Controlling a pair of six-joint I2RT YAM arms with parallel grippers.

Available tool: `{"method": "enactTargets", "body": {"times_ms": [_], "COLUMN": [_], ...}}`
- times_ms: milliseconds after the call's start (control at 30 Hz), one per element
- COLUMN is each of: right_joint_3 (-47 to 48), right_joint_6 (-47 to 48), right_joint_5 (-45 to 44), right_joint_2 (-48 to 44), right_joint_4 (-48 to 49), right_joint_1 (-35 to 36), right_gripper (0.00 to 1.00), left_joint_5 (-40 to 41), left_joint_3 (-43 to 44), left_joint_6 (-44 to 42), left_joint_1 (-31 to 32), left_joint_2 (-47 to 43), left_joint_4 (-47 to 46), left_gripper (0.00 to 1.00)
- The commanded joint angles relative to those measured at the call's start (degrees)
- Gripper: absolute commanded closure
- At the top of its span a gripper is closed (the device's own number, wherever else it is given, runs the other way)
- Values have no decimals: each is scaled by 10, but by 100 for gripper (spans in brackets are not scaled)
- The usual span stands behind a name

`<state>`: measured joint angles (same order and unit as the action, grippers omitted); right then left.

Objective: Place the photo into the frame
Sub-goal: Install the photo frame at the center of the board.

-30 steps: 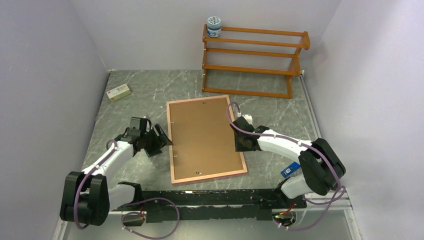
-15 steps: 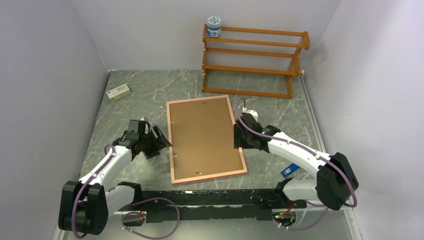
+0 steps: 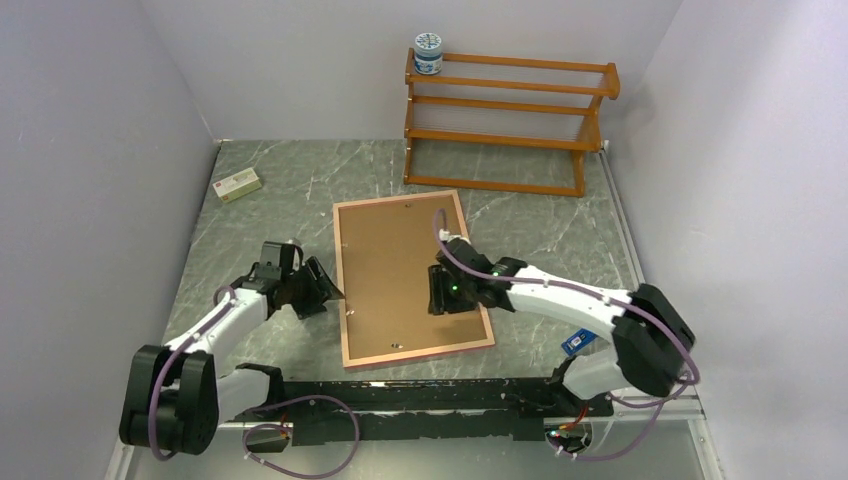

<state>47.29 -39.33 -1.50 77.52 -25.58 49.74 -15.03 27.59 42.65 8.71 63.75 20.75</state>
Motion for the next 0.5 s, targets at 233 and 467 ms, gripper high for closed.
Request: {"method": "enactTargets", "body": {"times_ms": [233,467], "right_joint_3": [51,63], "right_joint_6": [51,77], "right_joint_5": [189,215], "right_joint_2": [131,166], "right_joint_4": [112,110], "right_joint_1": [61,76], "right_gripper": [58,59], "left_joint_5": [-58,-51], "left_joint_3": [4,-8], "left_joint_6": [-28,-24], "left_joint_1": [0,0], "left_joint_2": [61,71], "left_joint_4": [-72,-94], "left_gripper": [57,59]}}
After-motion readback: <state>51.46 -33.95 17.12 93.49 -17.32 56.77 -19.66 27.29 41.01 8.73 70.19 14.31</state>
